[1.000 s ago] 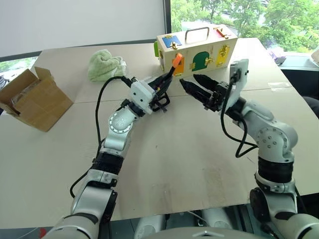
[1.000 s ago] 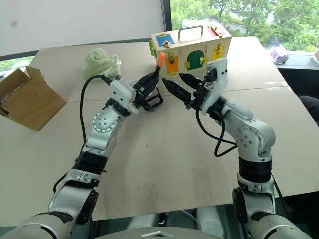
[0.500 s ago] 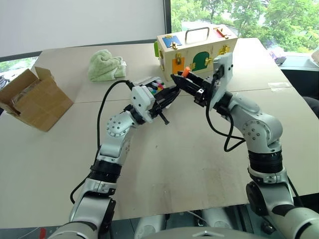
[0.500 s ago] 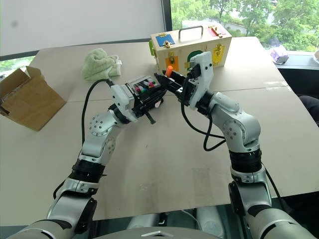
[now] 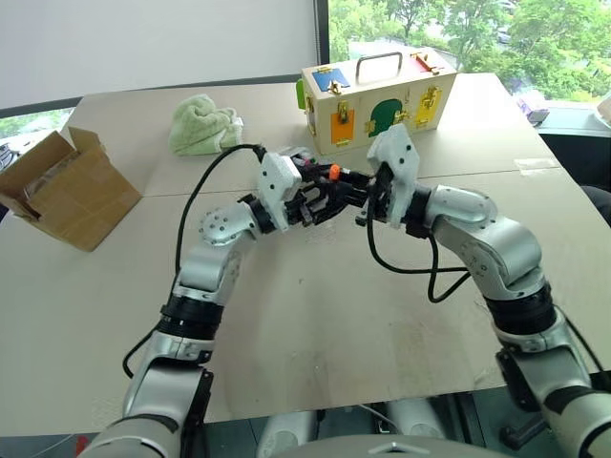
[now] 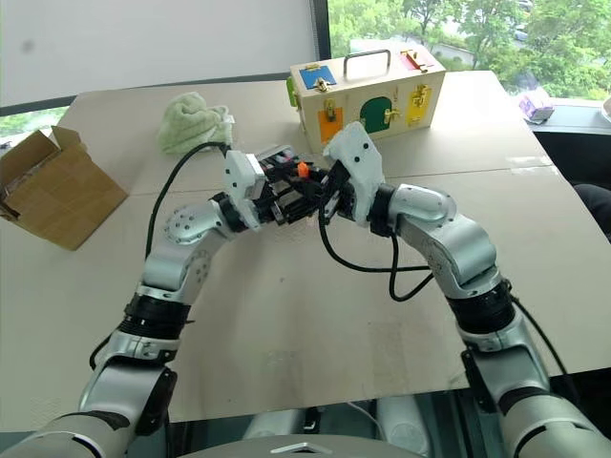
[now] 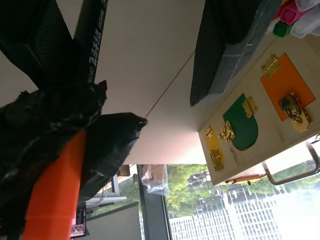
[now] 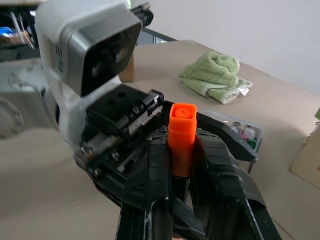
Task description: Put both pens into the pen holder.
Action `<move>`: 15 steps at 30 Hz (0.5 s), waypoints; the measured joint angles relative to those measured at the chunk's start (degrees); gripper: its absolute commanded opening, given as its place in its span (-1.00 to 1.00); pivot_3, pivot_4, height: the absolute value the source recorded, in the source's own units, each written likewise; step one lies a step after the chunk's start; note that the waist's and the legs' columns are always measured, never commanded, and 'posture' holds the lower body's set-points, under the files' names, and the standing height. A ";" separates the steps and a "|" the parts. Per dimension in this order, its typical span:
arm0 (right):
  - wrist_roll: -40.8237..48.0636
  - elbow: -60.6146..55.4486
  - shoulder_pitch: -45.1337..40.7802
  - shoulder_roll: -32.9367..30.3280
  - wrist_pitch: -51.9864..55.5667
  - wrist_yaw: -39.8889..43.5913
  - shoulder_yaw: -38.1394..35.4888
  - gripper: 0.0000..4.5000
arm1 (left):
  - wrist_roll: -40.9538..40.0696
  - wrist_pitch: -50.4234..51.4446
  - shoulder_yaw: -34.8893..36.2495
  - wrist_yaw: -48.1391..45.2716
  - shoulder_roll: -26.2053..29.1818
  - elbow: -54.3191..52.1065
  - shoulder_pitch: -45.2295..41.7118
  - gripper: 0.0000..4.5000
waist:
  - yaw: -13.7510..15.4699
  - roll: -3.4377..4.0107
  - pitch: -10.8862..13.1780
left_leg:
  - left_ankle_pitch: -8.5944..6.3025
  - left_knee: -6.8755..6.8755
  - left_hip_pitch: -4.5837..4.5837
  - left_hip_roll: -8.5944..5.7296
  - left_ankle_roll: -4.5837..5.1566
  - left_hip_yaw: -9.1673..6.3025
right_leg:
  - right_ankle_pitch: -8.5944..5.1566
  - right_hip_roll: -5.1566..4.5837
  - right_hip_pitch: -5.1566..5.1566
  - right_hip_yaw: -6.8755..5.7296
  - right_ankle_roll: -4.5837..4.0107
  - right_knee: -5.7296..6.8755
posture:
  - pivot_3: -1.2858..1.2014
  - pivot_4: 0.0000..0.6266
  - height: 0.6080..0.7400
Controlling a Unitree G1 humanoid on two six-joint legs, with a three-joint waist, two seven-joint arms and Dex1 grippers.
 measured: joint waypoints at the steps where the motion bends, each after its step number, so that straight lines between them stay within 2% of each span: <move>1: -0.76 0.00 -0.23 -0.32 -0.48 0.50 0.36 -0.99 | -0.10 1.95 -0.10 -0.91 0.80 -0.94 -0.65 0.52 | -0.01 0.00 0.00 | 0.00 -0.01 0.00 0.01 0.00 0.00 | 0.00 0.00 0.00 0.00 0.00 -0.01 | 0.03 -0.52 1.00; 6: -3.96 -0.12 -1.34 -1.53 -0.93 1.90 2.14 -0.99 | 0.10 6.84 -1.09 -5.17 4.52 -2.76 -2.38 0.52 | -0.02 0.01 0.00 | 0.00 -0.04 0.00 0.01 0.00 -0.01 | 0.00 0.02 0.00 0.02 0.00 -0.07 | 0.03 -0.52 1.00; 7: -4.16 -0.12 -1.46 -1.31 -0.93 1.96 2.14 -0.99 | 0.14 7.07 -1.09 -5.47 4.53 -2.76 -2.66 0.29 | 0.03 0.01 0.00 | 0.00 -0.04 0.00 0.01 0.00 -0.01 | 0.00 0.01 0.00 0.02 0.00 -0.08 | 0.03 -0.52 1.00; 8: -4.32 -0.12 -1.64 -1.06 -0.93 1.88 2.12 -0.99 | 0.14 7.22 -1.10 -5.86 4.49 -2.76 -2.82 0.17 | 0.06 0.01 0.00 | 0.00 -0.04 0.00 0.01 0.00 -0.01 | 0.00 0.00 0.02 0.02 0.00 -0.10 | 0.03 -0.52 1.00; 13: -4.39 -0.16 -1.86 -0.15 -0.16 1.24 1.66 -0.99 | 0.50 7.69 -1.43 -6.82 3.35 -2.82 -2.82 -0.91 | 0.08 0.00 0.00 | 0.00 -0.05 -0.02 0.01 0.00 -0.02 | 0.00 -0.01 0.02 0.01 0.00 -0.14 | 0.03 -0.52 1.00; 15: -3.91 -0.14 -1.74 0.62 1.09 1.03 0.68 -0.99 | 1.28 7.21 -1.47 -6.60 2.91 -2.85 -2.82 -0.96 | 0.08 0.00 0.00 | 0.00 -0.06 -0.02 0.01 0.00 -0.03 | 0.00 -0.01 0.02 0.01 0.00 -0.15 | 0.03 -0.52 1.00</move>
